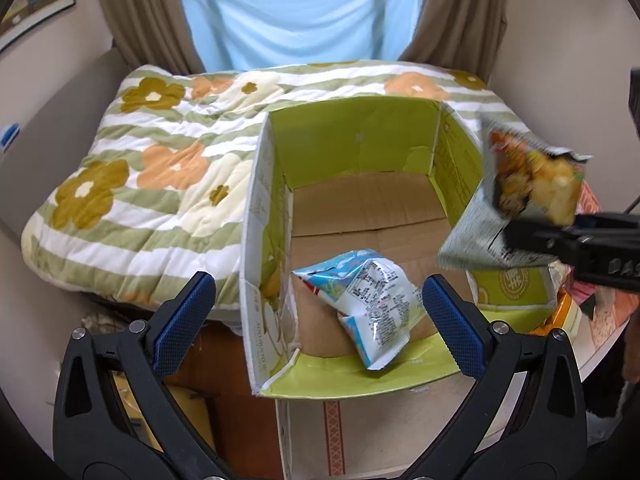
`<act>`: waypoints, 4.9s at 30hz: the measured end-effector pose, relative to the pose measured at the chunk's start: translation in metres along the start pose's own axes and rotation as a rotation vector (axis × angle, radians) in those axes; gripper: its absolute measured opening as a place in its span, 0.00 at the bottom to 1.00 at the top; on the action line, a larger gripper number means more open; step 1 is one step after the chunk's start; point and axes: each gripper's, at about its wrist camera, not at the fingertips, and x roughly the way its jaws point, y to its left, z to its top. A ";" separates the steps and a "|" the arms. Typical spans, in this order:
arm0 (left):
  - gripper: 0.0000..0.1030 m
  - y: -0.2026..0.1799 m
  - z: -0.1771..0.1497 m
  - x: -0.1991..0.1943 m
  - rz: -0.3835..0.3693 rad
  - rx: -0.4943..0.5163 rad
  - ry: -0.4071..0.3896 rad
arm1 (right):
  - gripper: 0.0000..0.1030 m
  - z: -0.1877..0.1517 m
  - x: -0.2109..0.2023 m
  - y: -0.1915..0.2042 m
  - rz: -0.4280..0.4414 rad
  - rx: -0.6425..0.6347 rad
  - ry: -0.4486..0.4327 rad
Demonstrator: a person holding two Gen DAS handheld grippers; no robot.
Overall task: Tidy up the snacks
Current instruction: 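Drop the white bag into the green box with the left tool while the right drops the chip bag, then grasp the bread bag with the left tool while the right grasps the pink bag, then drop the bread bag into the box with the left tool while the right drops the pink bag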
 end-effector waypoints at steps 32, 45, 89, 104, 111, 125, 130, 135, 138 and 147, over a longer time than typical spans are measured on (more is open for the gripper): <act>0.99 0.002 -0.004 -0.031 -0.042 -0.005 -0.059 | 0.99 -0.025 -0.009 0.013 -0.001 -0.062 -0.042; 0.99 -0.065 -0.002 -0.049 -0.230 0.139 -0.114 | 0.99 -0.069 -0.086 -0.027 -0.155 0.042 -0.219; 0.98 -0.353 -0.109 0.074 -0.304 0.651 0.184 | 0.99 -0.122 -0.045 -0.246 -0.004 -0.426 -0.077; 0.64 -0.344 -0.115 0.092 -0.318 0.655 0.256 | 0.87 -0.110 -0.016 -0.234 -0.089 -0.494 0.004; 0.63 -0.332 -0.109 0.080 -0.318 0.600 0.258 | 0.84 -0.110 -0.011 -0.231 -0.100 -0.496 0.008; 0.63 -0.328 -0.107 0.045 -0.265 0.501 0.205 | 0.66 -0.117 -0.031 -0.226 -0.078 -0.503 -0.033; 0.63 -0.322 -0.104 0.020 -0.222 0.441 0.152 | 0.66 -0.117 -0.055 -0.223 -0.039 -0.485 -0.068; 0.63 -0.313 -0.094 -0.008 -0.167 0.382 0.061 | 0.66 -0.112 -0.084 -0.215 0.019 -0.477 -0.100; 0.63 -0.306 -0.087 -0.023 -0.144 0.344 0.009 | 0.66 -0.107 -0.103 -0.204 0.032 -0.504 -0.134; 0.63 -0.252 -0.057 -0.058 -0.089 0.193 -0.111 | 0.66 -0.078 -0.144 -0.160 0.061 -0.579 -0.239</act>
